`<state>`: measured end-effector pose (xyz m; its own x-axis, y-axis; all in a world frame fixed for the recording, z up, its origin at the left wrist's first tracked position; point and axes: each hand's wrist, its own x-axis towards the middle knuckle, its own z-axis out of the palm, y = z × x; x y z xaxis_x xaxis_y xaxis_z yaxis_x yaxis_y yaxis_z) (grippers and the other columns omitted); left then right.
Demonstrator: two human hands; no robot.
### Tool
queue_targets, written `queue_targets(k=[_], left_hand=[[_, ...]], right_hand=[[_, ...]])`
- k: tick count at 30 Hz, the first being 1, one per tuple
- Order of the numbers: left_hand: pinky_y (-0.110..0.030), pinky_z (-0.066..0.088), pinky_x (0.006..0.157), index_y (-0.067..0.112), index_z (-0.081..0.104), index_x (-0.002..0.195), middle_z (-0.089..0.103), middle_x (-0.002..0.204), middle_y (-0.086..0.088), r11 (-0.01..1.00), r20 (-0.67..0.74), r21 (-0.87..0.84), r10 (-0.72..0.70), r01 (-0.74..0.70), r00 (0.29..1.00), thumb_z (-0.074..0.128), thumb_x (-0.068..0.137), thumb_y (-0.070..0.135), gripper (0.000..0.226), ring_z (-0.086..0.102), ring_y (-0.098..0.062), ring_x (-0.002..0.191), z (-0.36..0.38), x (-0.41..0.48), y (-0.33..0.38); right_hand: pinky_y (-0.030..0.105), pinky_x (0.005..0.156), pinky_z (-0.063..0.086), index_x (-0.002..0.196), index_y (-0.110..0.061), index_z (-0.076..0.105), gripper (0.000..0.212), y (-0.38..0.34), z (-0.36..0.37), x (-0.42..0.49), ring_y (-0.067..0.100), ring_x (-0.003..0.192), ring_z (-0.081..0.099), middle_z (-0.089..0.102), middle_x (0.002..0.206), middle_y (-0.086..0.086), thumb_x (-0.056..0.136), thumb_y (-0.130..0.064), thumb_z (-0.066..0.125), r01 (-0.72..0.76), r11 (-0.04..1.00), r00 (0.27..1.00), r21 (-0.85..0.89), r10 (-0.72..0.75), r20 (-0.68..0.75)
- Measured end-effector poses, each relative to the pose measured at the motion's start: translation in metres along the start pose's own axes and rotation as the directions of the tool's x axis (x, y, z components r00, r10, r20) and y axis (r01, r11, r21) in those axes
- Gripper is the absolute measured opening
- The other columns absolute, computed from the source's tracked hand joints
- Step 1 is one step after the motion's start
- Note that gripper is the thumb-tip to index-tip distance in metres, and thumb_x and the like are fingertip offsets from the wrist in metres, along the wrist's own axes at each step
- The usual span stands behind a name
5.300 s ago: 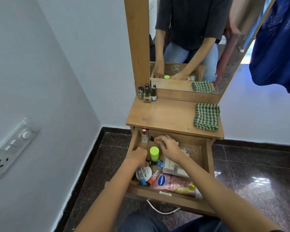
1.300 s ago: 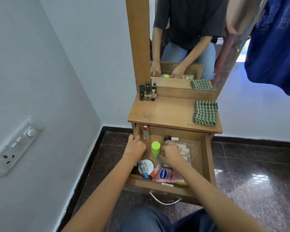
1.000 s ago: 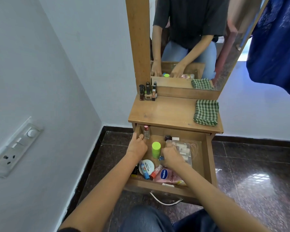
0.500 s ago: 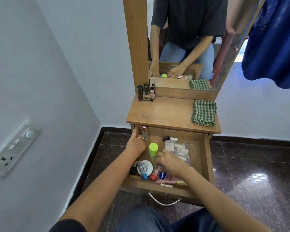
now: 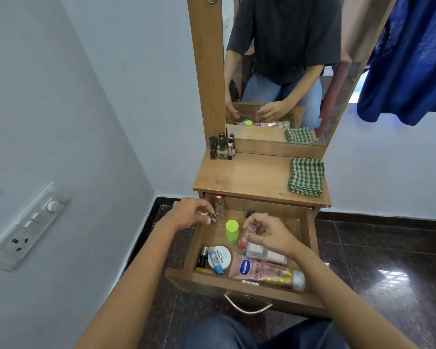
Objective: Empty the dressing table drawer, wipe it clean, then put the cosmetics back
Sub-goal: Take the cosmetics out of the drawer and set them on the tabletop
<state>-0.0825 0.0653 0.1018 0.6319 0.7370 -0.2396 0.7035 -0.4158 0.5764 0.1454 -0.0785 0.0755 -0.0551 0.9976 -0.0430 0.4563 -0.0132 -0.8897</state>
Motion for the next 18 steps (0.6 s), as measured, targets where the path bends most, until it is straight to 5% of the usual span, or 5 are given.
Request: queue_targets(k=[5, 8, 13, 15, 18], left_hand=[[-0.015, 0.043, 0.077, 0.024, 0.068, 0.098, 0.069, 0.090, 0.011, 0.901, -0.151, -0.426, 0.017, -0.081, 0.988, 0.075, 0.081, 0.018, 0.020, 0.062, 0.001, 0.086, 0.007, -0.007, 0.012], [-0.025, 0.047, 0.089, 0.022, 0.067, 0.103, 0.073, 0.094, 0.003, 0.815, -0.220, -0.569, -0.027, -0.106, 0.975, 0.074, 0.082, 0.022, 0.023, 0.067, -0.012, 0.096, 0.015, -0.002, 0.015], [-0.026, 0.046, 0.084, 0.008, 0.060, 0.112, 0.072, 0.095, -0.007, 0.673, -0.276, -0.726, -0.102, -0.138, 0.956, 0.063, 0.091, 0.016, 0.023, 0.066, -0.011, 0.087, 0.021, 0.011, 0.026], [-0.024, 0.046, 0.078, 0.007, 0.058, 0.113, 0.072, 0.095, -0.007, 0.652, -0.319, -0.740, -0.123, -0.166, 0.940, 0.064, 0.091, 0.019, 0.026, 0.066, -0.009, 0.084, 0.022, 0.019, 0.028], [-0.028, 0.050, 0.089, 0.008, 0.059, 0.117, 0.069, 0.109, -0.005, 0.669, -0.435, -0.717, -0.213, -0.193, 0.875, 0.070, 0.084, 0.027, 0.039, 0.065, -0.017, 0.102, 0.022, 0.031, 0.031]], right_hand=[[0.027, 0.078, 0.055, 0.110, -0.008, 0.056, 0.026, -0.016, -0.008, 0.010, 0.017, 0.090, 0.064, 0.061, 0.095, 0.007, 0.086, 0.000, 0.063, 0.032, 0.902, 0.979, 0.430, 0.058, -0.194], [0.033, 0.077, 0.059, 0.119, -0.002, 0.047, 0.035, -0.023, -0.010, 0.023, 0.025, 0.098, 0.065, 0.057, 0.108, 0.015, 0.088, 0.001, 0.061, 0.037, 0.827, 0.952, 0.562, 0.141, -0.271], [0.020, 0.079, 0.053, 0.119, -0.015, 0.045, 0.034, -0.031, -0.017, 0.051, 0.000, 0.088, 0.064, 0.057, 0.103, 0.000, 0.090, -0.007, 0.061, 0.101, 0.951, 0.879, 0.293, 0.053, -0.475], [0.018, 0.075, 0.052, 0.119, -0.014, 0.045, 0.031, -0.034, -0.020, 0.064, 0.000, 0.083, 0.064, 0.057, 0.101, -0.003, 0.091, -0.007, 0.058, 0.123, 0.973, 0.855, 0.197, -0.004, -0.518], [0.017, 0.072, 0.053, 0.116, -0.014, 0.048, 0.027, -0.032, -0.020, 0.084, 0.006, 0.085, 0.063, 0.059, 0.099, -0.001, 0.092, -0.008, 0.056, 0.105, 0.987, 0.854, 0.122, -0.026, -0.519]])
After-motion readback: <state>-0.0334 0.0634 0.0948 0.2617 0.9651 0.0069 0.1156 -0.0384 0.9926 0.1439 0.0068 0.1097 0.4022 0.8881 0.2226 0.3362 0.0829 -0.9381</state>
